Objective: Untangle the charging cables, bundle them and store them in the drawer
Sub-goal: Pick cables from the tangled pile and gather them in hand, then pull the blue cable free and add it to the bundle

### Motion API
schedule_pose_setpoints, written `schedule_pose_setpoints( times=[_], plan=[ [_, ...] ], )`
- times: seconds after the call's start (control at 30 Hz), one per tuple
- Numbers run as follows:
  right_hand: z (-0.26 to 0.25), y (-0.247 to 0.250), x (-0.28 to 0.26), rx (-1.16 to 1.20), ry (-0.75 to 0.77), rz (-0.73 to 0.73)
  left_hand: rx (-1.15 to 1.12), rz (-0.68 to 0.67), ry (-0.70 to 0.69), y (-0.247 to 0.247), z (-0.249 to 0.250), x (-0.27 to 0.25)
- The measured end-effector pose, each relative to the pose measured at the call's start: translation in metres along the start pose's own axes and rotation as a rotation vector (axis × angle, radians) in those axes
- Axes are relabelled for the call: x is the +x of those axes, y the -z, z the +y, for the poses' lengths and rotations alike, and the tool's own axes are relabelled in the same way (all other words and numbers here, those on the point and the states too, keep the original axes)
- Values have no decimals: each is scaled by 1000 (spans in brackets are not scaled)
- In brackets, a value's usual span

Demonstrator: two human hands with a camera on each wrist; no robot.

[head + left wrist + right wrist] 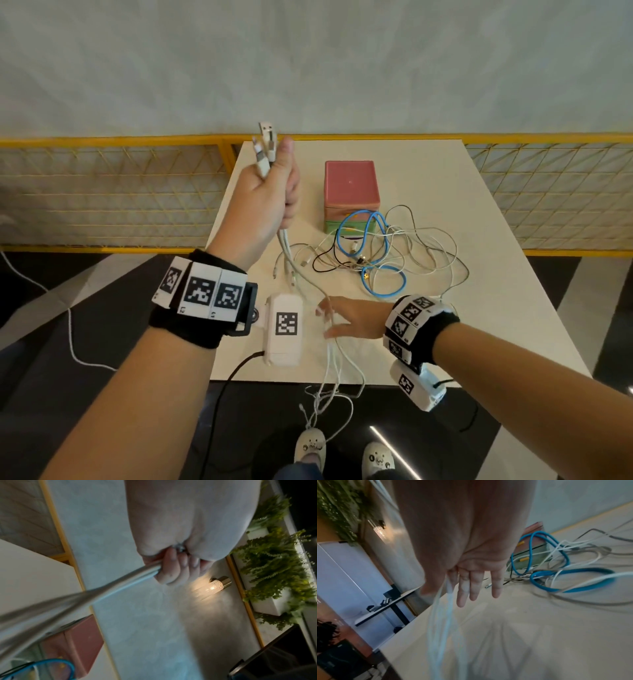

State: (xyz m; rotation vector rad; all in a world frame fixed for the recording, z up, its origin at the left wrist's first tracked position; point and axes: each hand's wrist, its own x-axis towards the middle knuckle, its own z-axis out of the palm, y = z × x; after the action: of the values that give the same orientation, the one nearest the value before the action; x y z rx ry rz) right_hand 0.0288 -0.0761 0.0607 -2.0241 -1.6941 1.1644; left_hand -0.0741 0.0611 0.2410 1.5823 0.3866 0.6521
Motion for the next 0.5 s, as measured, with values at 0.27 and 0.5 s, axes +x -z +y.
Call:
schedule_pose_setpoints(
  times=[0.27, 0.5],
  plan=[
    [42, 54, -12, -178, -313, 255, 113, 60, 196, -5, -43, 5],
    [73, 46, -2, -157, -485, 347, 74, 85, 287, -15, -62, 20]
  ],
)
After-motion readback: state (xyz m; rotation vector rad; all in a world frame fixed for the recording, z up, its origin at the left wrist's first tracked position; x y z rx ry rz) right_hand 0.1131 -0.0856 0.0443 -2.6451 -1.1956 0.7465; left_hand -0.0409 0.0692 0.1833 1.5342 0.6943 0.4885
